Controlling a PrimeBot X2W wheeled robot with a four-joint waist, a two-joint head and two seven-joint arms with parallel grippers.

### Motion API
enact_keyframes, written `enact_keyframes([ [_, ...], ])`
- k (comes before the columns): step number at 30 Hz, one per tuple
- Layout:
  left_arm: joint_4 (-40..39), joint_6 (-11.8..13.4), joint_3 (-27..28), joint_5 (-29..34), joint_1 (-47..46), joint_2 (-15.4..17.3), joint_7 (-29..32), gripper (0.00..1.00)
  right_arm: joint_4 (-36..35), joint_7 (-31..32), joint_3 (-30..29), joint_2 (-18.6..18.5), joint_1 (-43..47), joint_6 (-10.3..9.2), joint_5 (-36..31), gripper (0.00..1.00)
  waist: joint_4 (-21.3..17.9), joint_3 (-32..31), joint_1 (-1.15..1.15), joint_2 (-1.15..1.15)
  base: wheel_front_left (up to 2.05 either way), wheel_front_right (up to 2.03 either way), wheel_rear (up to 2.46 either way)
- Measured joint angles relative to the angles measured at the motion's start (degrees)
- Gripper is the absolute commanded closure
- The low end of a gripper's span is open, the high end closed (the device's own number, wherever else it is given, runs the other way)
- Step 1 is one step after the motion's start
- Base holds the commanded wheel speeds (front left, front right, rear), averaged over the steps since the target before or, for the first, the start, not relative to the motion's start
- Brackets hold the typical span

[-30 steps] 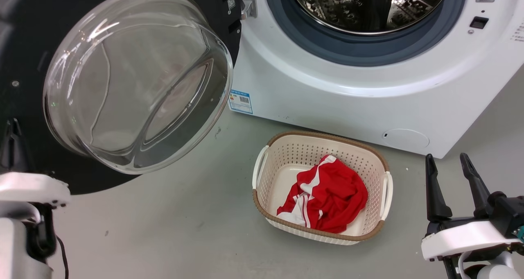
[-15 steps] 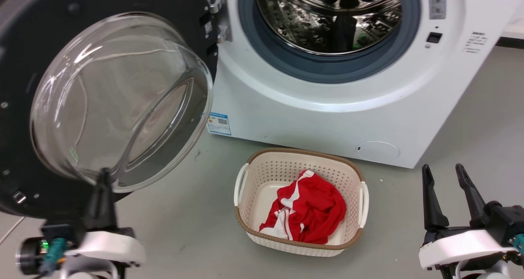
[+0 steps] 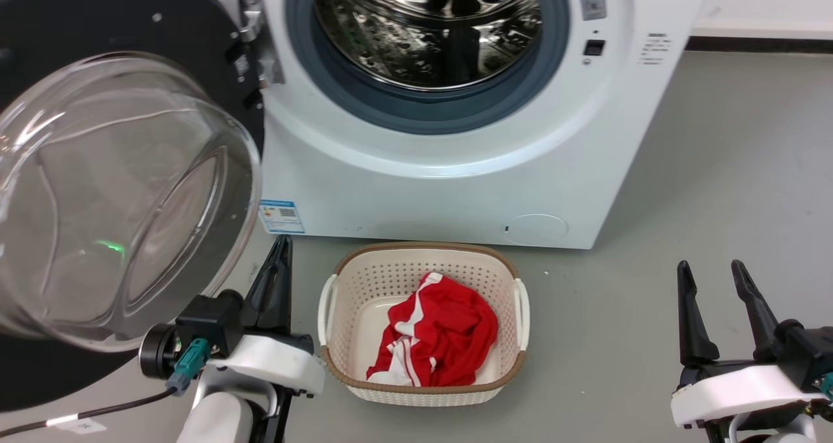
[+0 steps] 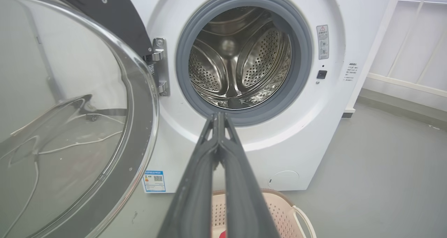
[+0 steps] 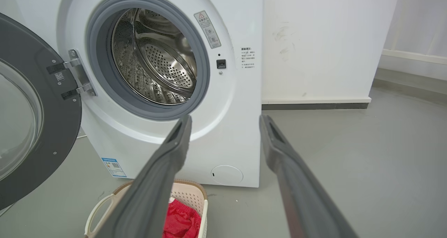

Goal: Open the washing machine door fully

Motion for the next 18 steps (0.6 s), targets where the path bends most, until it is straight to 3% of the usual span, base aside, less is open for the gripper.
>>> enact_keyframes([
  [7,-0.19,-0.68,1.07,2.14,-1.14,-1.81,-0.1,1.0,0.1,-0.1,-0.1,-0.01,0.47,0.01,0.58,0.0,-3.15,-0.09,0.0,0.0,0.0,0.0,0.0],
  [8,-0.22,-0.69,1.3,2.44,-1.1,-2.01,-0.1,0.87,0.15,-0.1,-0.08,-0.01,0.47,0.01,0.62,0.0,-3.35,-0.07,0.0,0.0,0.0,0.0,0.0],
  [10,-0.21,-0.7,1.85,2.92,-0.88,-2.31,-0.1,0.41,0.21,-0.15,0.04,-0.01,0.47,0.0,0.63,0.0,-3.53,0.03,0.0,0.0,0.0,0.0,0.0],
  [11,-0.21,-0.69,2.16,3.07,-0.69,-2.41,-0.1,0.0,0.27,-0.16,0.16,0.0,0.47,0.01,0.64,0.0,-3.56,0.03,0.0,0.0,0.0,0.0,0.0],
  [18,-0.26,-0.92,3.69,4.57,-0.23,-3.41,-0.16,0.0,0.42,-0.45,0.13,0.0,0.46,0.01,0.64,0.0,-3.25,-0.08,0.0,0.0,0.0,0.0,0.0],
])
